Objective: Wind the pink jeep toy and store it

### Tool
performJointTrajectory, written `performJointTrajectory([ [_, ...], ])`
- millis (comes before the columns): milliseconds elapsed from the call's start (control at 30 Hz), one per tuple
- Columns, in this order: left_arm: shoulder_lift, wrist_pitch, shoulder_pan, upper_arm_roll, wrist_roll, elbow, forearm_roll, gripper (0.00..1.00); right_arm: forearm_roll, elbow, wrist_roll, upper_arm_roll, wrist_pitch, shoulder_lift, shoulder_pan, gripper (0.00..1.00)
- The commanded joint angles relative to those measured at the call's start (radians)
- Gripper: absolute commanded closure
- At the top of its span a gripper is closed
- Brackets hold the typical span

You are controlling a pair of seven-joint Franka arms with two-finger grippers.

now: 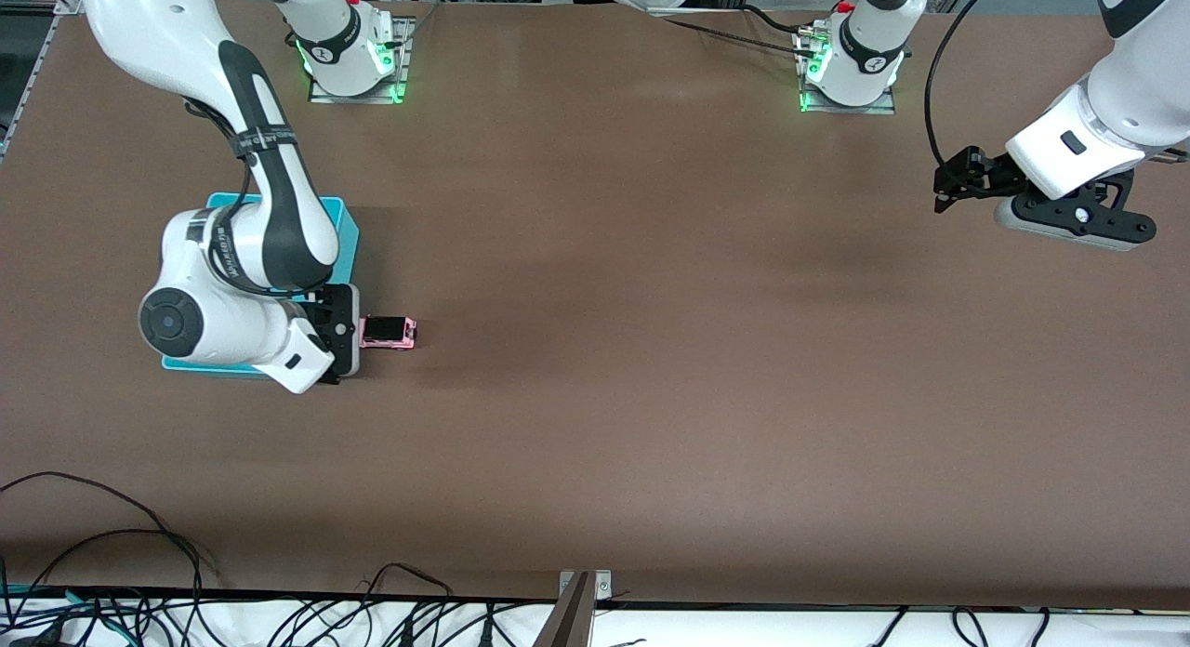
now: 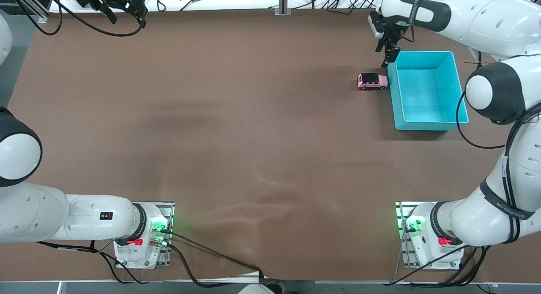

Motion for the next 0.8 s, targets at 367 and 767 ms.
performJointTrajectory([
  [367, -0.005, -0.010, 0.020, -0.006, 0.011, 0.027, -0.003, 0.00, 0.019, -0.194, -0.034, 0.021, 0.214, -0.013, 0.024, 0.00],
  [767, -0.010, -0.040, 0.018, -0.007, 0.017, 0.027, -0.001, 0.00, 0.017, -0.349, -0.054, 0.039, 0.370, -0.051, 0.025, 0.35],
])
